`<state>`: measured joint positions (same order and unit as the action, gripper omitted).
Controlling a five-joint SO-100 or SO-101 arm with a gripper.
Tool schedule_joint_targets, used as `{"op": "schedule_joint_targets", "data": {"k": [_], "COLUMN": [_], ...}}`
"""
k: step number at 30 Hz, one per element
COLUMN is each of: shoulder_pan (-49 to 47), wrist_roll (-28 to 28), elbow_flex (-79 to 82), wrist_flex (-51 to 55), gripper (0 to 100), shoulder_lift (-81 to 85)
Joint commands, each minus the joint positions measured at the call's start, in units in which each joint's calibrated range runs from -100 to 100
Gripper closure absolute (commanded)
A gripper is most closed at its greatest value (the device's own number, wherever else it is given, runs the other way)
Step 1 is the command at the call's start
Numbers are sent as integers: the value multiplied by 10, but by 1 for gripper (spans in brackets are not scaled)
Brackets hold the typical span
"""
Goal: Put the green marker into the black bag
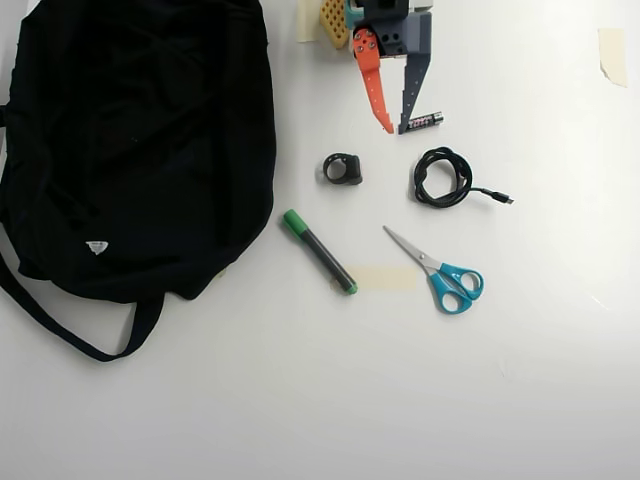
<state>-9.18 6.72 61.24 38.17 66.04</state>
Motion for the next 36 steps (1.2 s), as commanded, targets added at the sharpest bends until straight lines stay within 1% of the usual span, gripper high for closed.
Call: {"op": "schedule_joint_targets", "data": {"k": [1, 12, 24, 28, 32, 36], "shoulder_pan": [-2, 3, 7, 13, 18, 22], "wrist_roll": [-4, -5, -5, -5, -6, -6], "elbow_flex": [-105, -348, -554, -610, -632, -623], "wrist_flex": [-11, -11, -14, -18, -55, -111], "gripper": [98, 98, 98, 97, 93, 93], "shoulder_lift": [-65, -278, -450, -503, -545, -567]}}
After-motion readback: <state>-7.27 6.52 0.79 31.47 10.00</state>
